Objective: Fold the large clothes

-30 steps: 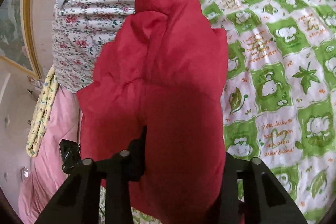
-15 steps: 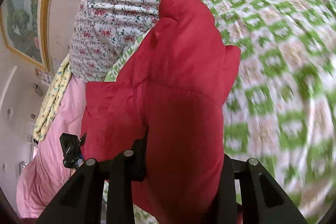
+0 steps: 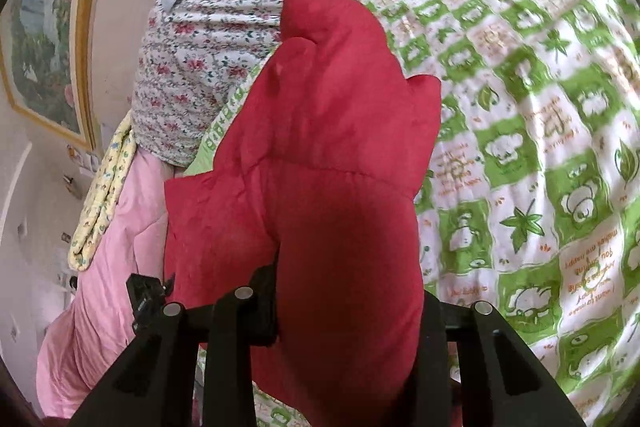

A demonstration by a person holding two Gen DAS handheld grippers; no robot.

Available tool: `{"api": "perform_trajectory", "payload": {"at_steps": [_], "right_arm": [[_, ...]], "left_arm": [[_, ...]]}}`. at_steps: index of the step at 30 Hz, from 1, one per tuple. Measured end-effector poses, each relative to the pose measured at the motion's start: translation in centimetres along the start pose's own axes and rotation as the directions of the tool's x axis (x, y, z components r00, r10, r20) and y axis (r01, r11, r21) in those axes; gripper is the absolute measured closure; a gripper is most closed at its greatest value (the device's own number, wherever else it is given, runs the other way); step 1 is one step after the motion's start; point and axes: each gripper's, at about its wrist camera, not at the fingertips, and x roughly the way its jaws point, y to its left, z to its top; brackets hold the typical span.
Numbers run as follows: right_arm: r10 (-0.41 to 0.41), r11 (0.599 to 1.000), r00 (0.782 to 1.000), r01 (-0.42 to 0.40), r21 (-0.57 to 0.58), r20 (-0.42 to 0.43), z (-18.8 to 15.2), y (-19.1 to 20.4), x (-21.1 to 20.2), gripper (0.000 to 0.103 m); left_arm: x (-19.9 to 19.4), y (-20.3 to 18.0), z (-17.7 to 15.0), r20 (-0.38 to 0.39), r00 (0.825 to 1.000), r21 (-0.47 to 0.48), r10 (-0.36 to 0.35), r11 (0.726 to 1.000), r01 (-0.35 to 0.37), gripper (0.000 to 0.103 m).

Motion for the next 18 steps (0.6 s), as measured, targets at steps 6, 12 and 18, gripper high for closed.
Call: {"api": "perform_trajectory", "payload": {"at_steps": [6, 12, 18], "right_arm": [[0.007, 0.998, 1.0, -0.008, 0.065, 0.011, -0.1, -2.7, 1.2, 0.054], [0.008, 0.995, 1.0, -0.01, 0.095, 0.024, -0.1, -4.0, 2.1, 0.047], [-0.004, 0.996, 1.0, 0.002, 0.09, 0.026, -0.2, -4.1, 2.2, 0.045]], "left_arm": [[1.0, 1.5, -0.3, -0.002, 0.998, -0.029, 0.057, 0.998, -0.057, 0.055], [1.6, 1.5, -0.3, 0.011, 0.995, -0.018, 0.097, 0.995, -0.097, 0.051], [1.4, 1.8, -1.1, 0.027, 0.992, -0.017, 0.126, 0.992, -0.126, 0.046]]}}
